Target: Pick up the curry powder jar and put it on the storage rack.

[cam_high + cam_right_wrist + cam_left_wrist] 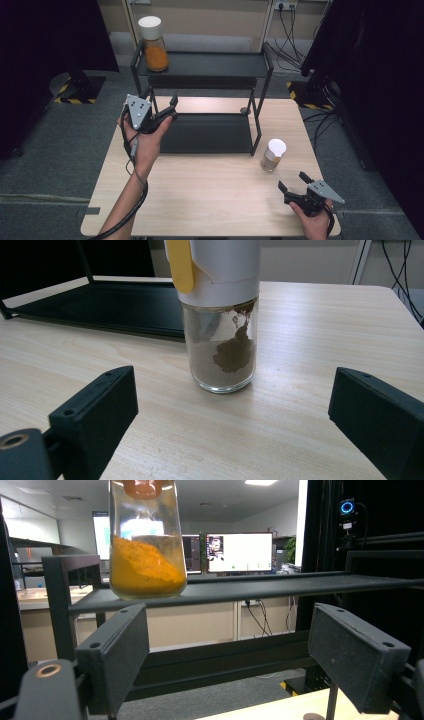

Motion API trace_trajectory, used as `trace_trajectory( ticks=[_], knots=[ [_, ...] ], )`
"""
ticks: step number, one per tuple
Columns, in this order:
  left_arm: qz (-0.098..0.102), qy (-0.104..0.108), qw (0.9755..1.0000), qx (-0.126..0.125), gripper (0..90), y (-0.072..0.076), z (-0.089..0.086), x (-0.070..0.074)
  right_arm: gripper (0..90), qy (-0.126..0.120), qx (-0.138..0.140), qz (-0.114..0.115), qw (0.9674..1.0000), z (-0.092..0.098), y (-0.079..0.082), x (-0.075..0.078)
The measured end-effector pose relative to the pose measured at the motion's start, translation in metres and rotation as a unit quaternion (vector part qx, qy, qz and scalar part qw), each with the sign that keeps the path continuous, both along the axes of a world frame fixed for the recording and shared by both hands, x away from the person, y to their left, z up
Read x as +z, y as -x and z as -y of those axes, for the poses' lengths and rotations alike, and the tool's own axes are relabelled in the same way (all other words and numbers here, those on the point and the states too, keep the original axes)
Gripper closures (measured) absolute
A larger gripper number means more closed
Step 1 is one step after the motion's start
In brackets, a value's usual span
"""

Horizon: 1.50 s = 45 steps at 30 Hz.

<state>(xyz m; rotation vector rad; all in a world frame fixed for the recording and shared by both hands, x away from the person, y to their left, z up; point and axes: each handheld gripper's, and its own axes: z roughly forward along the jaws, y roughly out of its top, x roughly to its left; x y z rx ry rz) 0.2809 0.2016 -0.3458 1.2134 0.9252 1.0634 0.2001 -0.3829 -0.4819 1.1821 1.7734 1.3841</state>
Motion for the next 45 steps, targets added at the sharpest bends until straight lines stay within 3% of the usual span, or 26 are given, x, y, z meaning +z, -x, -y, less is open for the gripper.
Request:
trace_trajectory(
  ticks=[13, 21, 36, 45],
  knots=[
    [-0.004, 0.013, 0.9999, -0.002, 15.7, 0.017, -0.003, -0.032, 5.9, 0.0, 0.001, 0.0, 1.0, 0.0, 0.0, 0.0],
    [-0.004, 0.011, 0.9999, -0.003, 15.7, 0.022, -0.004, -0.041, 5.9, 0.0, 0.0, 0.0, 1.0, 0.0, 0.0, 0.0],
    [-0.034, 0.015, 0.9993, -0.009, 15.7, 0.035, -0.006, -0.077, 5.8, 0.0, 0.0, 0.0, 1.0, 0.0, 0.0, 0.0],
    [-0.038, 0.016, 0.999, -0.014, 15.4, 0.047, -0.009, -0.103, 5.7, 0.003, 0.0, 0.0, 1.0, -0.001, 0.0, 0.0]
  ],
)
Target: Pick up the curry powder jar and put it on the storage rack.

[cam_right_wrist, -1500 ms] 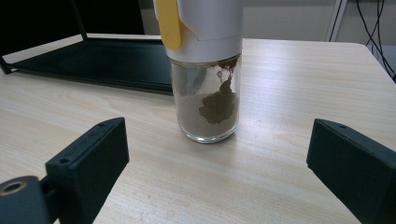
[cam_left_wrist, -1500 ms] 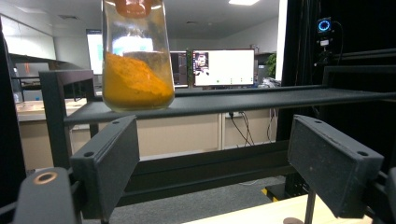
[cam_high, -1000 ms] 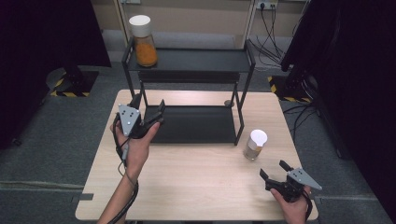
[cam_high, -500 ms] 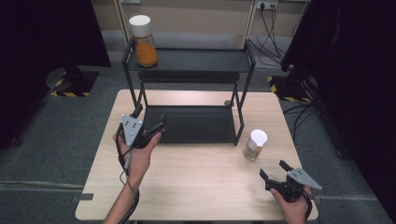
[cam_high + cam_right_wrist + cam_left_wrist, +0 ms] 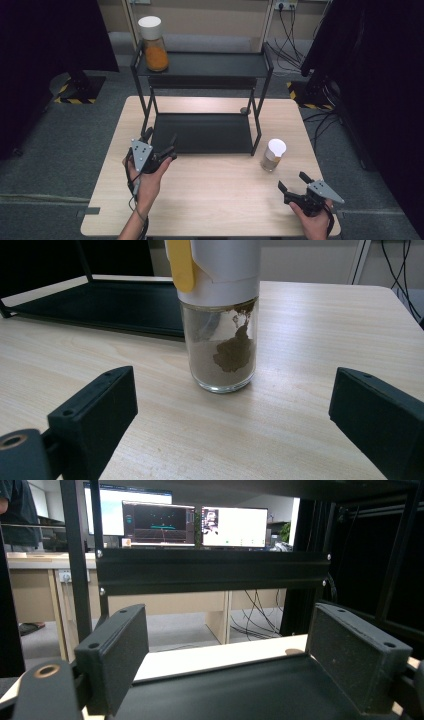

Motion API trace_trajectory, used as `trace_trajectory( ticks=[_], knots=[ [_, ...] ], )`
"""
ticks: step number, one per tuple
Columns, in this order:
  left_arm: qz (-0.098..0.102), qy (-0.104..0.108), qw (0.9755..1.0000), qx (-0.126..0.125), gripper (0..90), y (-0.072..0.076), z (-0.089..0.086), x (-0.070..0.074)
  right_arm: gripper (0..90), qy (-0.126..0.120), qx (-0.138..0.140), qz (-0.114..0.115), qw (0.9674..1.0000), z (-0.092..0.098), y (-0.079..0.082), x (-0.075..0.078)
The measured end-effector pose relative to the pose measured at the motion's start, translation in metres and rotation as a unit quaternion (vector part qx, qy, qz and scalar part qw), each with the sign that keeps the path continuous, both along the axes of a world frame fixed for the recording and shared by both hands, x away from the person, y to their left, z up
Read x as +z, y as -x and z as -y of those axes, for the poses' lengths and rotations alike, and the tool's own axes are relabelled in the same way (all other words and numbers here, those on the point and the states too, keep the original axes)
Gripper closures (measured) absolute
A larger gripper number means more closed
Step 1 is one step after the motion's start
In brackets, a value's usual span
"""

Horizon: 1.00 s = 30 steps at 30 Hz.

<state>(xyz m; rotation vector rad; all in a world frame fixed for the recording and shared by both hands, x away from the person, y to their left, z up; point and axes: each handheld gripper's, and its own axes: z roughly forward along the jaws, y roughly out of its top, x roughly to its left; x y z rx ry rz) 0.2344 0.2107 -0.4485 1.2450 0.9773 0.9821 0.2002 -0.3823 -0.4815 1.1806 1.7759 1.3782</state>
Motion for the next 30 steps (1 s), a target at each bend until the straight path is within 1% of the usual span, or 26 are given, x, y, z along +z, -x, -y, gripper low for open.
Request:
trace_trajectory(
  ticks=[6, 9, 12, 14, 15, 19, 24, 30],
  knots=[
    [-0.013, -0.002, 0.9999, -0.001, 15.2, 0.005, 0.0, -0.013, 5.7, 0.001, -0.001, 0.002, 1.0, -0.001, 0.001, 0.0],
    [-0.019, -0.002, 0.9998, -0.001, 15.1, 0.007, 0.0, -0.023, 5.7, 0.0, -0.001, 0.001, 1.0, 0.0, 0.001, 0.0],
    [-0.027, 0.003, 0.9996, 0.001, 14.4, 0.01, 0.001, -0.032, 5.7, 0.0, -0.001, 0.001, 1.0, -0.001, 0.001, 0.0],
    [-0.03, 0.003, 0.9995, -0.003, 14.0, 0.011, 0.002, -0.04, 5.7, 0.0, -0.002, 0.001, 1.0, -0.001, 0.001, 0.0],
    [-0.031, 0.003, 0.9995, -0.004, 14.0, 0.011, 0.002, -0.042, 5.7, 0.0, -0.002, 0.001, 1.0, 0.0, 0.0, 0.0],
    [-0.049, -0.004, 0.9988, -0.006, 14.0, 0.012, 0.005, -0.05, 5.7, 0.0, -0.002, 0.001, 1.0, -0.001, 0.001, 0.0],
    [-0.067, 0.001, 0.9977, -0.008, 14.0, 0.013, 0.006, -0.061, 5.7, 0.0, -0.001, 0.003, 1.0, 0.0, 0.001, -0.001],
    [-0.077, 0.005, 0.997, -0.011, 13.9, 0.012, 0.008, -0.067, 5.7, 0.0, -0.001, 0.003, 1.0, 0.0, 0.001, -0.001]
  ],
)
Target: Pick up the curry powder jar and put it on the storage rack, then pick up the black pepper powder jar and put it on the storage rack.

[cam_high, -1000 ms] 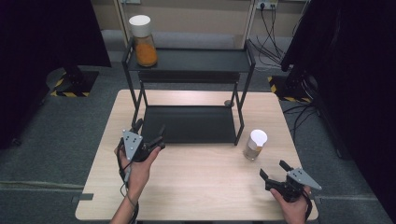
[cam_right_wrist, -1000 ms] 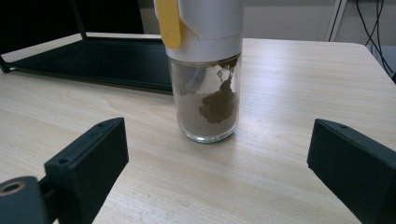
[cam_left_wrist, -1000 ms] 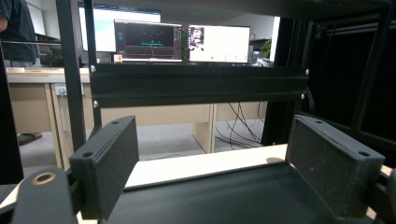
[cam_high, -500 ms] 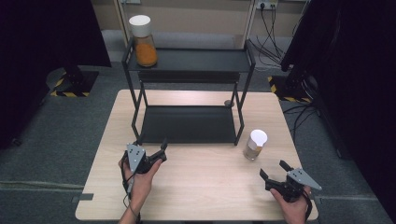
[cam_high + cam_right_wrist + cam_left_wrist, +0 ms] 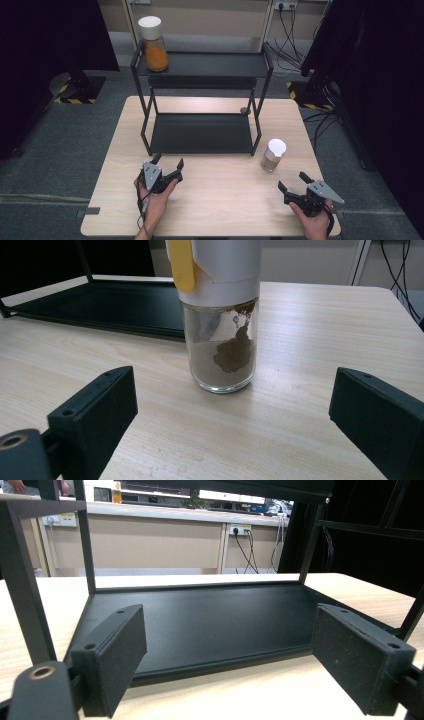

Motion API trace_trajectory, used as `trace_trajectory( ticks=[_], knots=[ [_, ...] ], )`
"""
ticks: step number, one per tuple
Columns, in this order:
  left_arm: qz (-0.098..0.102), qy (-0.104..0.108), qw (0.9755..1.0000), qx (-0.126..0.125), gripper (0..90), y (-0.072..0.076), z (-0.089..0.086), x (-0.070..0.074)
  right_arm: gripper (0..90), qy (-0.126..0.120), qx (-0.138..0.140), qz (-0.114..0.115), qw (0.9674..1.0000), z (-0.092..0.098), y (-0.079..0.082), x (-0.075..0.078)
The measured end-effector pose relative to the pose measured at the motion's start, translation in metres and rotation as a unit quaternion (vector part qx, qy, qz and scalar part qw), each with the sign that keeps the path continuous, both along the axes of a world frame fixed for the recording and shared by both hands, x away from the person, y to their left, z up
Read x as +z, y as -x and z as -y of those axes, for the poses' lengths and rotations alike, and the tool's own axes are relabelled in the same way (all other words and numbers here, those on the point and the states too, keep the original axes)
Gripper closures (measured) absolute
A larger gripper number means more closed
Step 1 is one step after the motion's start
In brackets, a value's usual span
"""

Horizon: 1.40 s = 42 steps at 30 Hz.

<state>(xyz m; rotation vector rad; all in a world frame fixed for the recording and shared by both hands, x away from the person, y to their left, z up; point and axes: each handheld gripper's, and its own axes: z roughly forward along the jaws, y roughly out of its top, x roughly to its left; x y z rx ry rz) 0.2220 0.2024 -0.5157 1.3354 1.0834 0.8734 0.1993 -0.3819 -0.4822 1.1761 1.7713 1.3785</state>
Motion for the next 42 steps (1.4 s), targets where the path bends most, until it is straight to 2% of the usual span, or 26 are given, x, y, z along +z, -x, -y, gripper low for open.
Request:
trace_trajectory(
  ticks=[10, 17, 23, 42],
  knots=[
    [-0.011, 0.002, 0.9999, -0.002, 13.7, -0.0005, 0.0003, -0.0045, 5.7, 0.001, -0.001, 0.0, 1.0, -0.0006, 0.0, 0.0003],
    [-0.008, -0.009, 0.9999, -0.004, 13.6, -0.0003, 0.0022, -0.0042, 5.7, -0.005, -0.003, 0.001, 1.0, 0.0006, 0.001, -0.0011],
    [-0.002, -0.006, 1.0, -0.006, 13.5, 0.0006, 0.0007, -0.0062, 5.7, -0.002, -0.002, 0.001, 1.0, 0.0001, 0.0007, -0.0006],
    [-0.006, -0.007, 0.9999, -0.007, 13.4, -0.0002, 0.0007, -0.005, 5.6, -0.002, 0.003, 0.003, 1.0, 0.0013, 0.0004, -0.0009]
  ],
)
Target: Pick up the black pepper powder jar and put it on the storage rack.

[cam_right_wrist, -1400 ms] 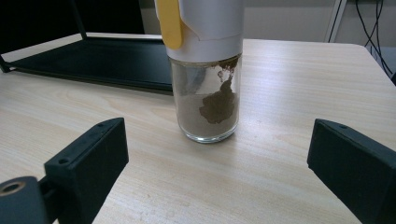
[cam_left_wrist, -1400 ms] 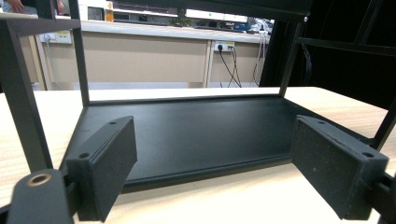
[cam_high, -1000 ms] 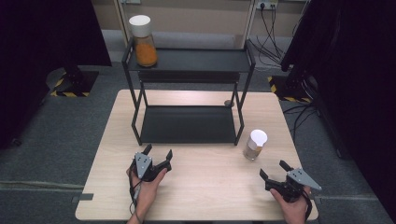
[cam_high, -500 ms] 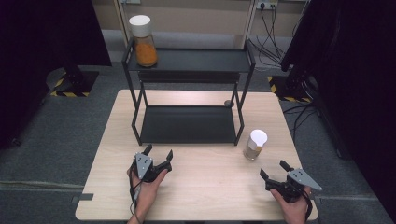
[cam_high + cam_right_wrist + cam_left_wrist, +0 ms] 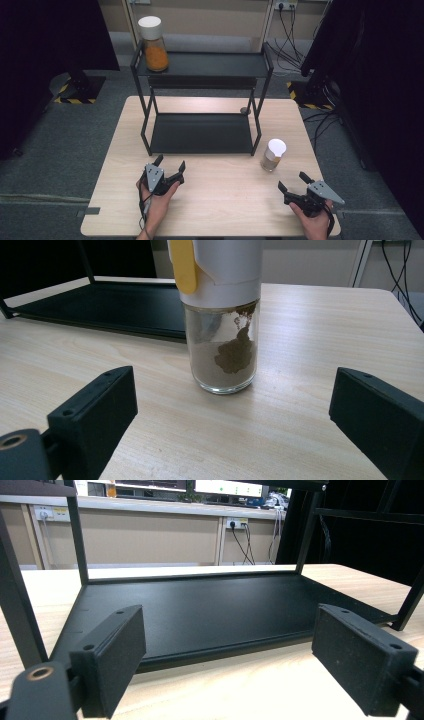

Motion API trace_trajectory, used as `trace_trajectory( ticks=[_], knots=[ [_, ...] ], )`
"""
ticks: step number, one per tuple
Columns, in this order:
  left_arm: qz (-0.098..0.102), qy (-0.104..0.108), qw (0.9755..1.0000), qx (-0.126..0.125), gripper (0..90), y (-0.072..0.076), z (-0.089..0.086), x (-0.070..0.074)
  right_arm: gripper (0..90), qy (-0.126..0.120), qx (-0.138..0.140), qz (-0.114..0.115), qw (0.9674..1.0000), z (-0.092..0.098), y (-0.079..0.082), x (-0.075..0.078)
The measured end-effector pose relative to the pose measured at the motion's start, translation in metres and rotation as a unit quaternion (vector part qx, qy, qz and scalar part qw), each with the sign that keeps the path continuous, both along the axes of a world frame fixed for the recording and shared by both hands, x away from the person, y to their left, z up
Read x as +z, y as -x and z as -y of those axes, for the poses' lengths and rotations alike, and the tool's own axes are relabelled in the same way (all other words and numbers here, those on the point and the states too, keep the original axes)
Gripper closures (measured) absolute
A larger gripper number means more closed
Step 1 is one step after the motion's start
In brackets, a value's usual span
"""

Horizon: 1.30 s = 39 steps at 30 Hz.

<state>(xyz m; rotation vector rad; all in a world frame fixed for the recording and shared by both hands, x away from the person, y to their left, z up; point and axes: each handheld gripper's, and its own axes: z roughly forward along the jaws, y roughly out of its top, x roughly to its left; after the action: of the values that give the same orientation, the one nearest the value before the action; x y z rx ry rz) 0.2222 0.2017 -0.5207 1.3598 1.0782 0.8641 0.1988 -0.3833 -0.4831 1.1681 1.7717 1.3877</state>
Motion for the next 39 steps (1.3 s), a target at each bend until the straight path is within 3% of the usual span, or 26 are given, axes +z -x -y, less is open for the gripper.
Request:
trace_trajectory(
  ticks=[15, 23, 39],
  knots=[
    [0.003, 0.001, 1.0, -0.005, 13.7, 0.0, -0.002, -0.001, 4.4, -0.01, 0.007, 0.006, 0.9999, -0.001, -0.003, -0.001],
    [-0.003, 0.01, 0.9999, -0.004, 13.7, -0.001, -0.003, 0.0, 4.5, -0.016, 0.001, 0.02, 0.9997, -0.001, -0.009, 0.009],
    [-0.003, 0.008, 1.0, -0.003, 14.0, -0.001, -0.003, 0.0, 5.4, -0.015, 0.015, 0.033, 0.9992, -0.021, -0.04, 0.023]
  ],
)
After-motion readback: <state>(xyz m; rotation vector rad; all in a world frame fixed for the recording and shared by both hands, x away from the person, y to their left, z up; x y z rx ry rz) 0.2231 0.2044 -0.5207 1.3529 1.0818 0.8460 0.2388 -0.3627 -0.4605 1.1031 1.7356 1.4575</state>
